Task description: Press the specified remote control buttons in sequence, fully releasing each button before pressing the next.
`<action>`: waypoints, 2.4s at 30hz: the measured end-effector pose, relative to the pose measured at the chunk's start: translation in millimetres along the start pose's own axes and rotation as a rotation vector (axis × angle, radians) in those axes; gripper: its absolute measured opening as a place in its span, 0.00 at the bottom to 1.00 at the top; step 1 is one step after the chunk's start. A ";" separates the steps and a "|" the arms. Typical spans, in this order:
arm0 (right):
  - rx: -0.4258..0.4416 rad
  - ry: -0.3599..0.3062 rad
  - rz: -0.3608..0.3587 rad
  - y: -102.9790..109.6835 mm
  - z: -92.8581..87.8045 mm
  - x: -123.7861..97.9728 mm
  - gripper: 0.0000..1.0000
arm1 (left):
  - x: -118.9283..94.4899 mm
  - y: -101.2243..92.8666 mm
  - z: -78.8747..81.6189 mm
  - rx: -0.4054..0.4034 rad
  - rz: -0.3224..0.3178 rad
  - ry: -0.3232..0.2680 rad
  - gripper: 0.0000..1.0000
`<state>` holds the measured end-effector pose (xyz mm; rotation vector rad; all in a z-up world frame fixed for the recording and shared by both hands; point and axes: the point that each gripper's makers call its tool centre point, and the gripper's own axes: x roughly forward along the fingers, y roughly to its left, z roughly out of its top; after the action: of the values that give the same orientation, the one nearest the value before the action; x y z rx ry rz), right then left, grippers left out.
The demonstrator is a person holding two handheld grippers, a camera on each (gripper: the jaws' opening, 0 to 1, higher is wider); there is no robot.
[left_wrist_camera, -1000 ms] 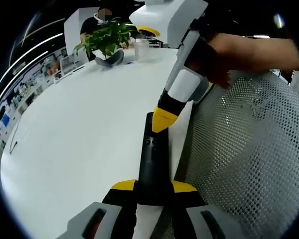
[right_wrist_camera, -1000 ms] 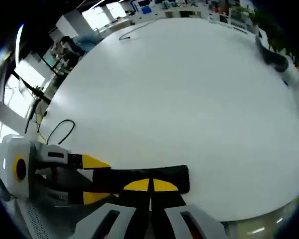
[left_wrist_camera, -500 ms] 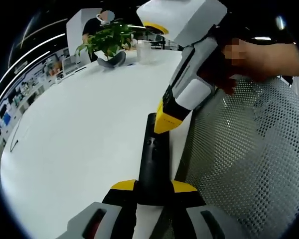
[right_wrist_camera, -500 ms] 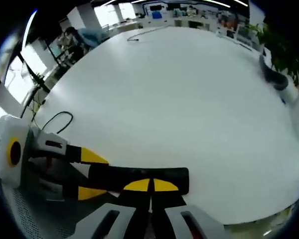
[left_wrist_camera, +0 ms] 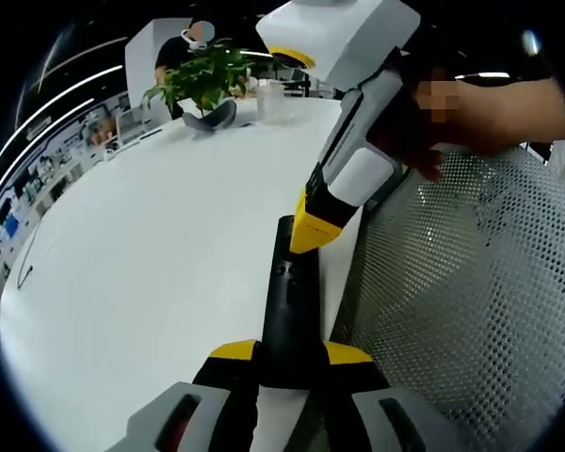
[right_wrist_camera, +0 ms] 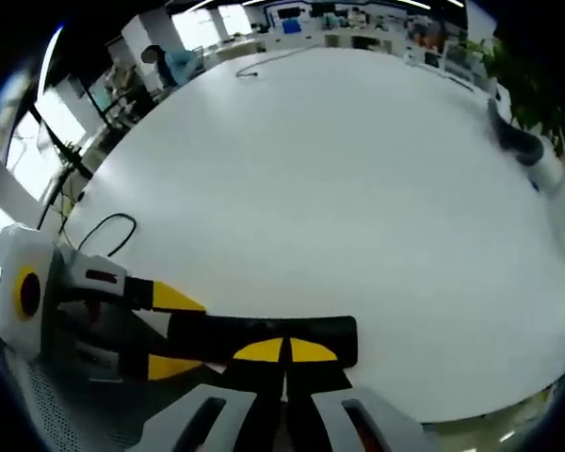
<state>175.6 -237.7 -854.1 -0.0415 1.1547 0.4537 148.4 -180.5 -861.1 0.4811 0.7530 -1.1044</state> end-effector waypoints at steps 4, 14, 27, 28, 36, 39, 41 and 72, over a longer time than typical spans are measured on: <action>-0.015 -0.004 -0.004 -0.2 0.0 0.3 0.00 | 0.1 -0.2 0.0 0.001 -0.001 -0.004 0.24; 0.027 -0.009 0.016 -1.0 0.7 0.3 0.00 | 1.1 0.7 0.2 -0.004 0.009 -0.018 0.24; -0.039 0.019 -0.010 0.1 0.8 1.1 0.00 | 1.2 2.2 1.1 0.003 -0.004 -0.010 0.24; -0.037 0.019 -0.010 -0.5 0.8 1.4 0.00 | 1.2 2.0 1.2 0.006 -0.002 -0.006 0.24; 0.005 0.027 0.022 -2.1 1.2 1.1 0.00 | 0.6 2.0 0.6 0.005 0.000 0.003 0.24; 0.030 0.027 0.039 -2.3 0.7 0.9 0.00 | -0.8 2.1 -1.5 0.007 -0.001 0.017 0.24; 0.037 0.025 0.044 -1.2 0.4 0.3 0.00 | -2.0 2.4 -2.6 0.008 -0.001 0.028 0.24; 0.073 -0.014 0.155 14.9 7.9 -1.0 0.00 | -0.8 -1.4 -1.5 0.068 -0.052 0.022 0.24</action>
<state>176.8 -222.3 -847.0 0.1153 1.1650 0.5477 146.4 -179.6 -861.5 0.5347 0.7524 -1.1775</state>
